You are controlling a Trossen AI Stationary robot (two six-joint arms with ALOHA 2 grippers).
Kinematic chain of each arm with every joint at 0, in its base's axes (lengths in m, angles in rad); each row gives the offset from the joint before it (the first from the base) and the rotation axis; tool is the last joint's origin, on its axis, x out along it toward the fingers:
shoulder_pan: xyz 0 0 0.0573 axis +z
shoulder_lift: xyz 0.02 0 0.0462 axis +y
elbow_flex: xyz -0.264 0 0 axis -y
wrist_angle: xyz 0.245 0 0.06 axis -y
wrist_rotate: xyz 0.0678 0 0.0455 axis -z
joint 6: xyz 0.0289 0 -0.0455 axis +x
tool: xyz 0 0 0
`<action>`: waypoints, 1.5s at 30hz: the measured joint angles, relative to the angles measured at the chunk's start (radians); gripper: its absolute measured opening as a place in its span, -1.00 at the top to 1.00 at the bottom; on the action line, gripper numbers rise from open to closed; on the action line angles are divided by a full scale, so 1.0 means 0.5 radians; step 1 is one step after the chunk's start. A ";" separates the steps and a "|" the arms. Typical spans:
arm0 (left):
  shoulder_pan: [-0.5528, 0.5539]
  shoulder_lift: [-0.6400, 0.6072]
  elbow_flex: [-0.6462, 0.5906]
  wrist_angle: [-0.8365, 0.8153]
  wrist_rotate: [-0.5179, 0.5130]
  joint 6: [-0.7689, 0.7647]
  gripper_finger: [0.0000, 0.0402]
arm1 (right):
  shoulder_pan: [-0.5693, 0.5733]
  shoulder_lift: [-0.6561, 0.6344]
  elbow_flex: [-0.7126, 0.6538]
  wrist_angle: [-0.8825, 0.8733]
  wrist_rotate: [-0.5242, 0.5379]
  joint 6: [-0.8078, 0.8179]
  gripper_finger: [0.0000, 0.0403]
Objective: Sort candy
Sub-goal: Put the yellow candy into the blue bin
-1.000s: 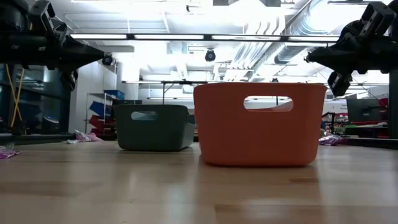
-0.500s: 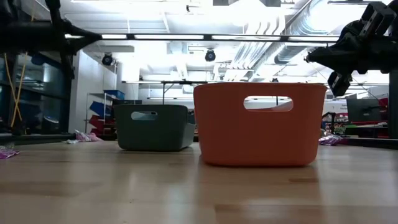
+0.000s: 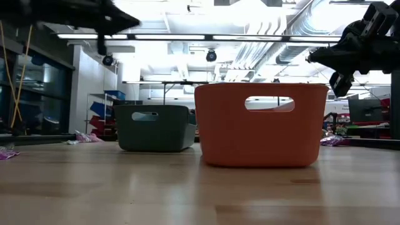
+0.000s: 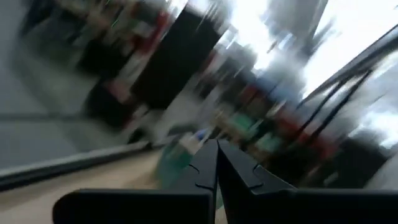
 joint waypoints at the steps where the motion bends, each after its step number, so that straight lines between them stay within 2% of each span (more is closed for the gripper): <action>1: 0.052 0.076 0.105 -0.186 0.010 0.004 1.00 | 0.000 0.000 0.000 0.001 0.000 -0.001 1.00; 5: 0.237 0.350 0.496 -0.946 0.024 0.034 0.92 | 0.000 0.000 0.001 0.000 0.077 -0.215 1.00; 9: 0.401 0.622 0.828 -1.589 0.043 -0.007 0.67 | 0.000 0.000 0.000 0.007 0.093 -0.310 1.00; 12: 0.519 0.816 0.984 -2.013 0.083 -0.159 0.42 | 0.001 0.000 0.000 0.122 0.109 -0.161 1.00; 14: 0.585 0.927 1.030 -2.152 0.163 -0.254 0.26 | 0.000 0.000 0.001 0.227 0.112 0.048 1.00; 17: 0.661 1.085 1.034 -2.221 0.275 -0.271 0.04 | 0.001 0.000 0.003 0.428 0.230 0.362 1.00; 19: 0.692 1.201 1.034 -2.232 0.276 -0.217 -0.06 | 0.000 0.001 0.027 0.517 0.391 0.606 1.00; 21: 0.730 1.316 1.034 -2.234 0.259 -0.168 -0.12 | 0.000 0.002 0.043 0.654 0.557 0.712 1.00; 26: 0.830 1.568 1.034 -2.228 0.208 -0.150 -0.17 | 0.000 0.001 0.055 0.968 0.796 0.723 1.00; 30: 0.911 1.729 1.034 -2.110 0.184 -0.056 -0.17 | 0.000 0.013 0.056 0.960 0.994 0.731 1.00; 38: 1.031 1.971 1.035 -1.814 0.317 0.108 -0.17 | 0.000 0.037 0.059 0.979 1.035 0.643 1.00; 42: 1.056 2.039 1.044 -1.766 0.463 0.198 -0.07 | 0.001 0.037 0.059 0.989 1.035 0.641 1.00; 45: 1.042 2.026 1.043 -1.820 0.507 0.210 0.27 | 0.000 0.037 0.059 1.017 1.033 0.626 1.00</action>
